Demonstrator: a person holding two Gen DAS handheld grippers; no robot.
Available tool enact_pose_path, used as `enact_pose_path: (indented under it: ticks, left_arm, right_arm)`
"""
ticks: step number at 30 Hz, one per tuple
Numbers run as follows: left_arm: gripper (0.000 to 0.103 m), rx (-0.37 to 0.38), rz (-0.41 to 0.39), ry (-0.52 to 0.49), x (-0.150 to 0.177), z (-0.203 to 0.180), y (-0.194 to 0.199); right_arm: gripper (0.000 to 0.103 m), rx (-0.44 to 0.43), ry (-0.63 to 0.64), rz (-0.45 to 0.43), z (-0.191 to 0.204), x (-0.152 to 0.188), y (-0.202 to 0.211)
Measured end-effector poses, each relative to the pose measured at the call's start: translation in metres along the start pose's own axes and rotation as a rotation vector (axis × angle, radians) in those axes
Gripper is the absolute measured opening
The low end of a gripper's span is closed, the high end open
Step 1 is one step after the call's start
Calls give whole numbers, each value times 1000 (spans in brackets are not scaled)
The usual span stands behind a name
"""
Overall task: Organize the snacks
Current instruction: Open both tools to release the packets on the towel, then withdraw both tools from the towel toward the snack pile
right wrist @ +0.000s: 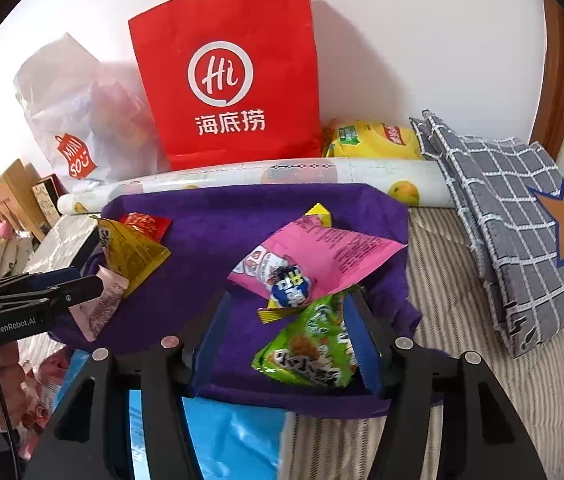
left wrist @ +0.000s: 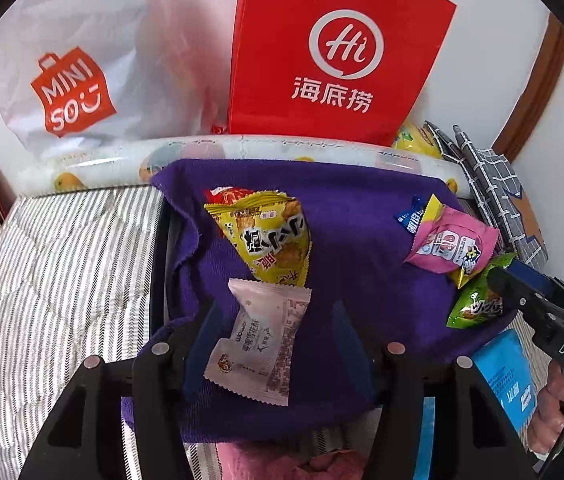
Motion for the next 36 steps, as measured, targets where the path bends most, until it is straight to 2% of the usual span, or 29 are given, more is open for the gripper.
enact_pose_path:
  ticks: [15, 25, 36]
  left_arm:
    - [57, 1, -44, -11, 4, -9, 19]
    - [57, -7, -45, -24, 7, -13, 23]
    - [57, -5, -53, -14, 10, -6, 37]
  right_arm:
    - [58, 69, 33, -94, 12, -1, 16]
    - [58, 11, 39, -97, 19, -2, 27]
    - [58, -19, 161, -145, 51, 6, 45]
Point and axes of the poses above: each gripper's, at about its wrist camera, not at the fingertips, and y roughly against the way its jaws point, z to its left, x to its underside, the point moved 4 cm from there along -y, roughly the way its jaws point, and after that the axes turned 2 degrees about x, right-handed, at the moved point
